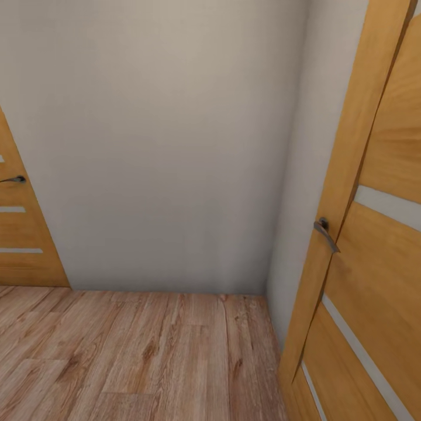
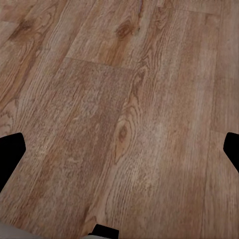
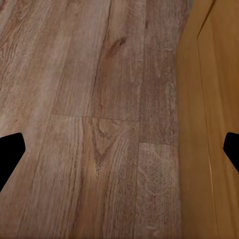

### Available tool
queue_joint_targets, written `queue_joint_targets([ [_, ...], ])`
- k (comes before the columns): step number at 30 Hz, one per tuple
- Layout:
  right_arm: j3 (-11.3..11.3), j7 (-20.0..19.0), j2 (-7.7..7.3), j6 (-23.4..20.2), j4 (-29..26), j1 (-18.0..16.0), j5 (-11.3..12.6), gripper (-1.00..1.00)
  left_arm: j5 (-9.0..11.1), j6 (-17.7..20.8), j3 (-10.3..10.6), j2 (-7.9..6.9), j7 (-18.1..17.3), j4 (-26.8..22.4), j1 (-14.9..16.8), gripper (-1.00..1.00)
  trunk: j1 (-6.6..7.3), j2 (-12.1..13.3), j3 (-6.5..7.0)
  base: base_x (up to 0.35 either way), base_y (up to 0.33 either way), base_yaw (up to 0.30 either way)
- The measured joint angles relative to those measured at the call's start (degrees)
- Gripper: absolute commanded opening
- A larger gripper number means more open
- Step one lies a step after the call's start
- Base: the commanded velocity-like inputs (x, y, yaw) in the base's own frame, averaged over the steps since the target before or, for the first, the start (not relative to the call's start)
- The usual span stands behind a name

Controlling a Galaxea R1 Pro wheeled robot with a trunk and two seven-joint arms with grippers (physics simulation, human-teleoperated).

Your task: Move the two storage containers from the living room to the garage. In the garage, place one container on the floor and stack the other container on top of it (either order is fine).

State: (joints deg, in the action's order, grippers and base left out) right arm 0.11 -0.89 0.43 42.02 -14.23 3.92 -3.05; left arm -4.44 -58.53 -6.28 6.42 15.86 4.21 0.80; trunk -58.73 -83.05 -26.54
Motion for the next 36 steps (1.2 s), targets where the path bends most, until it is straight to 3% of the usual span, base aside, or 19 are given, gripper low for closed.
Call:
queue_joint_targets([
  [11,0.0,-0.2,0.00,0.0,0.0,0.0,0.0,1.00,0.0,0.0,0.0,0.00,0.0,0.0,0.0,1.00,0.01,0.0,0.00,0.132,0.000,0.000],
  [36,0.1,-0.2,0.00,0.0,0.0,0.0,0.0,1.00,0.0,0.0,0.0,0.00,0.0,0.0,0.0,1.00,0.00,0.0,0.00,0.007,0.005,0.000],
])
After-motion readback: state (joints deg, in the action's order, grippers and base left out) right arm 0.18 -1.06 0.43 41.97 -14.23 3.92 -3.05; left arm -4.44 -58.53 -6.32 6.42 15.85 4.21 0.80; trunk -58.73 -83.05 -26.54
